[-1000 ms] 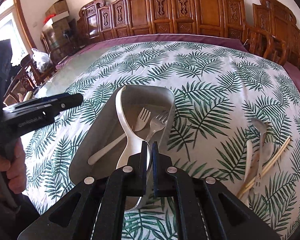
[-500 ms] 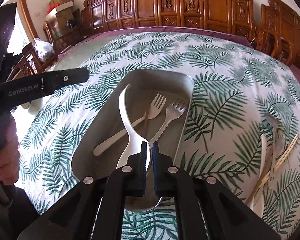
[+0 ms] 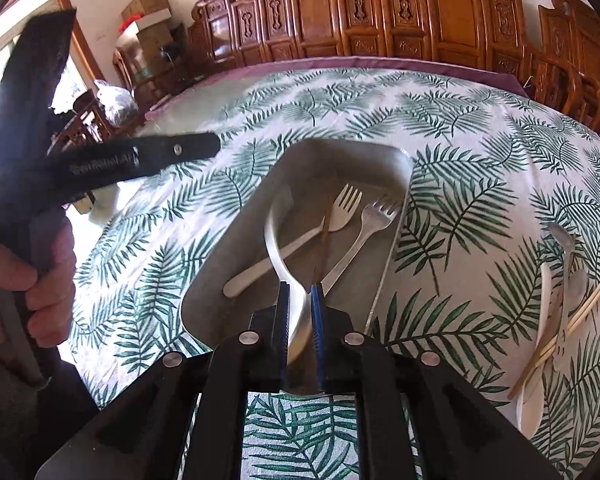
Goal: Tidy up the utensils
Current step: 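Lower the white spoon into the grey tray and open the right gripper, then move the left gripper back toward the utensil pile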
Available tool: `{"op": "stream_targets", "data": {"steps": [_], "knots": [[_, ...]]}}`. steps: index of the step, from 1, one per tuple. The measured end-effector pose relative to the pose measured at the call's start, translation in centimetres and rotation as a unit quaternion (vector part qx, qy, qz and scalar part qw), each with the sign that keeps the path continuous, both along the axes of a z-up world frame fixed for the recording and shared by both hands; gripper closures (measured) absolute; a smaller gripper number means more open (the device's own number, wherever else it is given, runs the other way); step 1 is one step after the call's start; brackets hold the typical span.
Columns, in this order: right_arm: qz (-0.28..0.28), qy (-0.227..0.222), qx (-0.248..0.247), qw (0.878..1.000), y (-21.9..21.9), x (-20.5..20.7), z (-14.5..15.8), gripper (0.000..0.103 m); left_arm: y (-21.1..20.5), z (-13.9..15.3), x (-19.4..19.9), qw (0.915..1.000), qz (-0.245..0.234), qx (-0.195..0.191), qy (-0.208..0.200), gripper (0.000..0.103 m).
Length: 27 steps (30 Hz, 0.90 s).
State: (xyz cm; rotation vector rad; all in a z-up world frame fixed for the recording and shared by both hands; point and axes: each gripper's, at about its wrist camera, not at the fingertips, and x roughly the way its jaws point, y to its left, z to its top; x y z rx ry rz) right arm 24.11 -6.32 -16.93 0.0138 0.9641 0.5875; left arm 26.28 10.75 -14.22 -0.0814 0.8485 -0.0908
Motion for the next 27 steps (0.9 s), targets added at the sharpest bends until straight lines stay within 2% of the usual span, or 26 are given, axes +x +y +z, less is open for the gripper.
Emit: {"op": "stream_targets", "data": {"steps": [5, 8, 10, 12, 16, 18, 21, 27], "knots": [[-0.001, -0.019, 0.016, 1.000, -1.8, -0.2, 1.7, 0.089, -0.6, 0.2, -0.3, 1.0000, -0.006, 0.002, -0.004, 0.059], [-0.012, -0.037, 0.015, 0.999, -4.1, -0.5, 2.8, 0.089, -1.3, 0.4, -0.6, 0.9999, -0.013, 0.004, -0.010, 0.052], [-0.025, -0.045, 0.013, 0.999, -6.3, -0.6, 3.3, 0.089, -2.1, 0.5, -0.9, 0.9997, -0.021, 0.007, -0.012, 0.051], [-0.041, -0.055, 0.001, 0.998, -8.7, -0.8, 3.6, 0.089, -2.8, 0.5, -1.1, 0.9995, -0.029, 0.005, -0.012, 0.049], [-0.070, -0.076, -0.031, 0.994, -13.1, -1.2, 3.9, 0.081, -4.4, 0.7, -1.6, 0.9989, -0.043, 0.006, -0.018, 0.040], [-0.082, -0.081, -0.043, 0.992, -15.1, -1.2, 3.8, 0.079, -5.5, 0.7, -2.0, 0.9983, -0.053, 0.006, -0.022, 0.034], [-0.111, -0.084, -0.059, 0.989, -18.6, -1.0, 3.2, 0.073, -7.4, 0.7, -2.6, 0.9970, -0.072, 0.006, -0.027, 0.034], [-0.159, -0.063, -0.055, 0.984, -23.4, -0.5, 0.8, 0.072, -10.6, 0.5, -3.5, 0.9943, -0.101, 0.012, -0.032, 0.034]]}}
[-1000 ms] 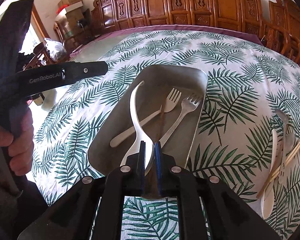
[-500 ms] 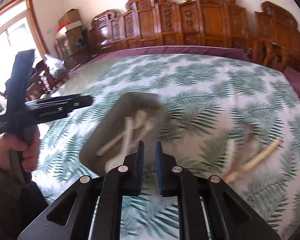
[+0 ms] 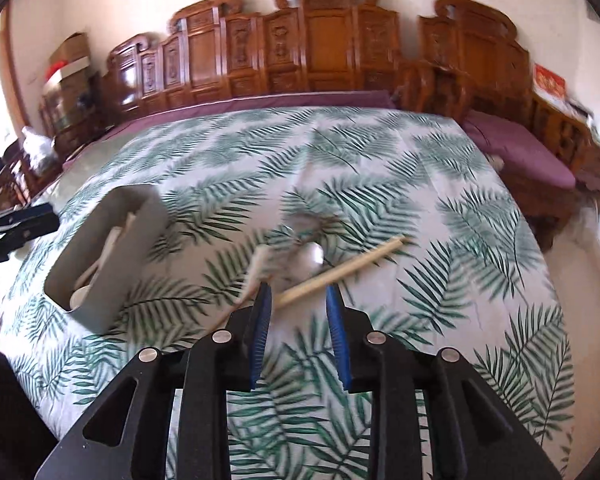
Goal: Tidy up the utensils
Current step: 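Move the left gripper back toward the utensil pile, then grasp a metal spoon with the right gripper while the left gripper grasps a wooden chopstick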
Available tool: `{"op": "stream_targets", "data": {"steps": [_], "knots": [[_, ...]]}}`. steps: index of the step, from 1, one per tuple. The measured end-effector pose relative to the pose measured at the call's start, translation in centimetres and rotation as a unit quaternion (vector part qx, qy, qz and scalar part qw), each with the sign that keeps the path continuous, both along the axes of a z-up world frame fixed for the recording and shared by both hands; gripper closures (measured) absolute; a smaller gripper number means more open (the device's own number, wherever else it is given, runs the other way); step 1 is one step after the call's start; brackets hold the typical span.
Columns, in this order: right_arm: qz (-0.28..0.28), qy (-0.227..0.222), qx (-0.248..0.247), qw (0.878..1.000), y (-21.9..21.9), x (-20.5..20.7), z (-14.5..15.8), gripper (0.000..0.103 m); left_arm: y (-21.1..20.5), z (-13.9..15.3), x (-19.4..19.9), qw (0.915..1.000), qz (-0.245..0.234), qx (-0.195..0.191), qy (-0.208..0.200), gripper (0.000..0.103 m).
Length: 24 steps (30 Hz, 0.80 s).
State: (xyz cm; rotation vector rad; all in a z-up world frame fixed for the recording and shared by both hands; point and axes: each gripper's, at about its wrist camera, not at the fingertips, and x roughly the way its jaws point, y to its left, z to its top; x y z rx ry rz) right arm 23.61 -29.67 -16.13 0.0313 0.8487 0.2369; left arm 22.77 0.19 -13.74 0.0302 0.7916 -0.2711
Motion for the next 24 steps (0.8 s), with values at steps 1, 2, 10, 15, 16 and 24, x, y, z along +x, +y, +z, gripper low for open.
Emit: {"op": "stream_targets", "data": {"steps": [1, 2, 10, 15, 16, 24], "knots": [[-0.005, 0.003, 0.005, 1.000, -0.3, 0.1, -0.5, 0.072, -0.5, -0.1, -0.1, 1.0000, -0.003, 0.001, 0.001, 0.034], [-0.009, 0.006, 0.008, 1.000, -0.6, 0.2, -1.1, 0.072, -0.8, -0.2, -0.2, 1.0000, -0.006, 0.001, 0.002, 0.034], [0.011, 0.030, 0.022, 0.999, 0.4, 1.7, -3.8, 0.072, -4.3, -1.3, -0.7, 0.9995, -0.028, 0.007, 0.011, 0.034], [0.036, 0.032, 0.017, 0.999, 1.5, 2.7, -4.4, 0.072, -6.2, -2.1, -0.8, 0.9990, -0.039, 0.012, 0.018, 0.034], [0.043, 0.032, 0.019, 0.998, 1.8, 2.9, -4.5, 0.072, -6.6, -2.3, -0.8, 0.9989, -0.041, 0.013, 0.020, 0.034], [0.077, 0.043, 0.013, 0.996, 3.8, 5.1, -5.4, 0.088, -8.4, -3.7, -0.9, 0.9978, -0.051, 0.025, 0.033, 0.034]]}}
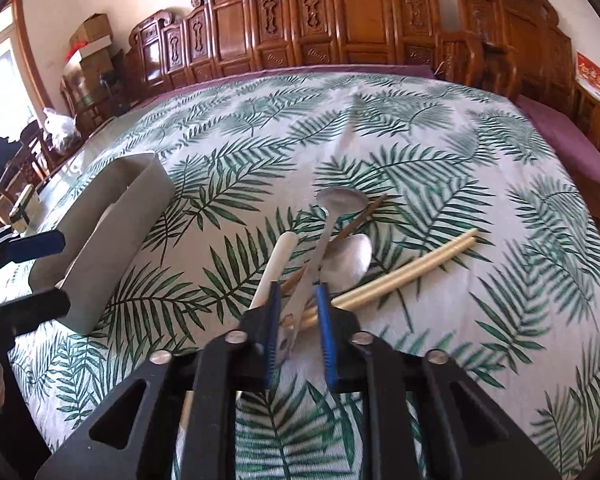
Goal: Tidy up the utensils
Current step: 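Grasp a metal spoon with the right gripper while the left gripper grasps a wooden chopstick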
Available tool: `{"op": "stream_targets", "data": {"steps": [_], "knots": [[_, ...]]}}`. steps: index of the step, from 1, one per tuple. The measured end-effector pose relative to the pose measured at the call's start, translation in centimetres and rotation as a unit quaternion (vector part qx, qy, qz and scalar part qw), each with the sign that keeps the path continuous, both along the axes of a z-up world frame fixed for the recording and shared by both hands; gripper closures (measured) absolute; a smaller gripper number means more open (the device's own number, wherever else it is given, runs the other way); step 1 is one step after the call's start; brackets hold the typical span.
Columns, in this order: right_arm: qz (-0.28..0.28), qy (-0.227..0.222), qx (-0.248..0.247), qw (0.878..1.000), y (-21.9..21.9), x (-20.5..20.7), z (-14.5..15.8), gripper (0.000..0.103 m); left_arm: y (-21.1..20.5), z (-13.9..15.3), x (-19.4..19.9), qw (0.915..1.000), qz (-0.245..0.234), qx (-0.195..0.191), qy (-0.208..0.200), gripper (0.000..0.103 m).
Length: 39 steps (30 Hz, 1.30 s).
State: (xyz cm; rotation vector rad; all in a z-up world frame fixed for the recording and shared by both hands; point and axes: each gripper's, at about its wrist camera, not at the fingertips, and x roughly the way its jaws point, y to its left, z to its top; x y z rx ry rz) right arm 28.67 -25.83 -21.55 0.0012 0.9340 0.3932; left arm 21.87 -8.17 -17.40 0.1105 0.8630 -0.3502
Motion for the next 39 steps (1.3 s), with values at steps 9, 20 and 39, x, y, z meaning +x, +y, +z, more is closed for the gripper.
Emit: {"op": "stream_targets", "data": {"steps": [9, 20, 39], "knots": [[-0.007, 0.019, -0.049, 0.999, 1.5, 1.5, -1.3, 0.088, -0.3, -0.3, -0.1, 1.0000, -0.007, 0.000, 0.006, 0.034], [-0.021, 0.030, -0.047, 0.998, 0.9, 1.7, -0.9, 0.093, -0.6, -0.1, -0.4, 0.9999, -0.012, -0.001, 0.005, 0.034], [-0.030, 0.025, -0.038, 0.999, -3.6, -0.4, -0.5, 0.093, -6.1, -4.1, 2.4, 0.9958, -0.050, -0.019, 0.075, 0.059]]}}
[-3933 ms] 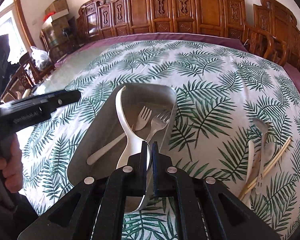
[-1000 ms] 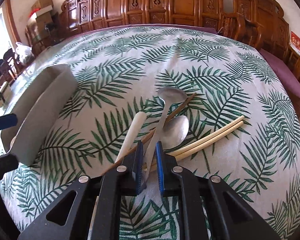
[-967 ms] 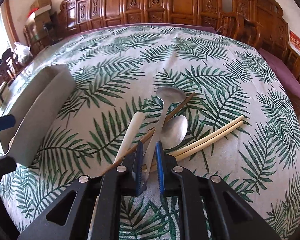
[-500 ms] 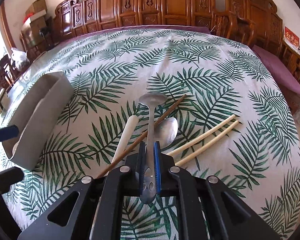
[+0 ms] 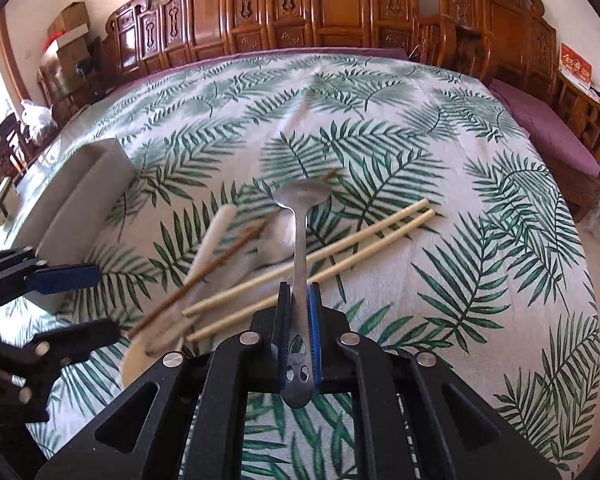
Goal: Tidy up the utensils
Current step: 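Grasp a metal spoon with the right gripper while the left gripper grasps a wooden chopstick, then carry the chopstick into the grey tray with the left gripper while the right gripper holds the metal spoon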
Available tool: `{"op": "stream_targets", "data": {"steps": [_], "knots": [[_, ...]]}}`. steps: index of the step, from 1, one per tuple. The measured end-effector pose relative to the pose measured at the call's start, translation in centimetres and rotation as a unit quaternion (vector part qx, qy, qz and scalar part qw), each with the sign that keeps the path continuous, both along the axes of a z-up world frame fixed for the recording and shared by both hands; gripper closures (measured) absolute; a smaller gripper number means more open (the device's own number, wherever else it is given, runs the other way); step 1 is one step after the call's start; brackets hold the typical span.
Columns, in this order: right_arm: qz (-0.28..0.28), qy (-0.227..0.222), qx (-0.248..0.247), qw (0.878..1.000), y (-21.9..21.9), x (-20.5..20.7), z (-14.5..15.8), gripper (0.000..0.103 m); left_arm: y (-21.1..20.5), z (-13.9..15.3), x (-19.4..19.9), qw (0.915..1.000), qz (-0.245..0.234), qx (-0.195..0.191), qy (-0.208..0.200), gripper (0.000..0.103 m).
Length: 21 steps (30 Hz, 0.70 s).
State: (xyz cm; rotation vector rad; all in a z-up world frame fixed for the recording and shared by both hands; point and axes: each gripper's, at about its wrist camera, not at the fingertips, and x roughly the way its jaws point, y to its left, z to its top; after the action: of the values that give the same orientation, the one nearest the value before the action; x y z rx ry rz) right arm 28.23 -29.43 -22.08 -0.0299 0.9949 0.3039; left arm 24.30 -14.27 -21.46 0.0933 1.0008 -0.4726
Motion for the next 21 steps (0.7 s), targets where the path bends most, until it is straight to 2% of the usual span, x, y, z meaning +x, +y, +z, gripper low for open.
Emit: {"op": "stream_targets", "data": {"steps": [1, 3, 7, 9, 12, 17, 21], "knots": [[0.001, 0.001, 0.001, 1.000, -0.1, 0.0, -0.2, 0.093, -0.3, -0.3, 0.3, 1.0000, -0.001, -0.003, 0.004, 0.061], [0.003, 0.005, 0.002, 1.000, -0.4, 0.0, -0.5, 0.093, -1.2, -0.9, 1.1, 0.9999, -0.004, 0.002, 0.013, 0.071], [0.009, 0.008, -0.002, 1.000, -0.5, 0.2, -0.8, 0.093, -2.5, -1.7, 1.8, 0.9994, -0.017, 0.018, 0.022, 0.079], [0.013, 0.007, -0.002, 1.000, -0.5, 0.2, -0.8, 0.093, -2.9, -1.9, 2.0, 0.9991, -0.020, 0.028, 0.024, 0.087], [0.016, 0.010, -0.006, 1.000, -0.5, 0.3, -0.9, 0.092, -2.6, -2.2, 2.3, 0.9991, -0.017, 0.023, 0.032, 0.097], [0.016, 0.012, -0.009, 1.000, -0.5, 0.4, -1.1, 0.092, -2.1, -1.8, 2.4, 0.9993, -0.014, 0.017, 0.028, 0.098], [0.016, 0.010, -0.011, 1.000, -0.5, 0.7, -1.3, 0.092, -1.7, -0.8, 2.0, 0.9998, -0.011, 0.012, 0.010, 0.099]]}}
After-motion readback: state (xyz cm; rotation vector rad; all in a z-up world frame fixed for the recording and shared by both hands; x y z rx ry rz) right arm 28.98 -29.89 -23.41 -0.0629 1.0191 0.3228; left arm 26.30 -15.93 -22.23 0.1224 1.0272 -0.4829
